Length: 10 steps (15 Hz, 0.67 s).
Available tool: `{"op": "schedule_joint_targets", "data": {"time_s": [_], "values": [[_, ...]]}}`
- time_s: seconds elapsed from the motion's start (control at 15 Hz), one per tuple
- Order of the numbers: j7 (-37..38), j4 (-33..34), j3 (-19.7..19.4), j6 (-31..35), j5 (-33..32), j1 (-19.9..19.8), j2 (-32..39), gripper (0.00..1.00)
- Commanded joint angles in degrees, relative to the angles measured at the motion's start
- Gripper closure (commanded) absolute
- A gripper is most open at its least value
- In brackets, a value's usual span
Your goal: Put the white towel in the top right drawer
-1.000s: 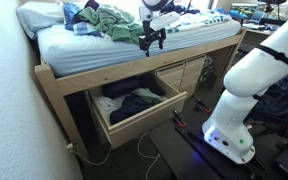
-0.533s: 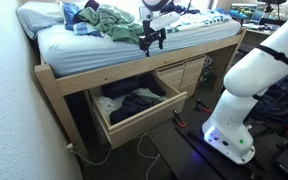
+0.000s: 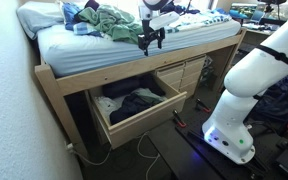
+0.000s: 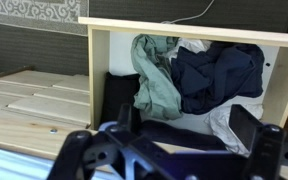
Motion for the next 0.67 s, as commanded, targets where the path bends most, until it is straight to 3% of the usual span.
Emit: {"op": "schedule_joint_targets", "data": {"time_s": [0.0, 0.6], "values": [[3.1, -0.1, -1.0, 2.7, 0.5, 1.1, -1.0, 0.0], [9.1, -0.6, -0.8, 6.6, 1.2, 1.1, -3.5, 0.0]]}}
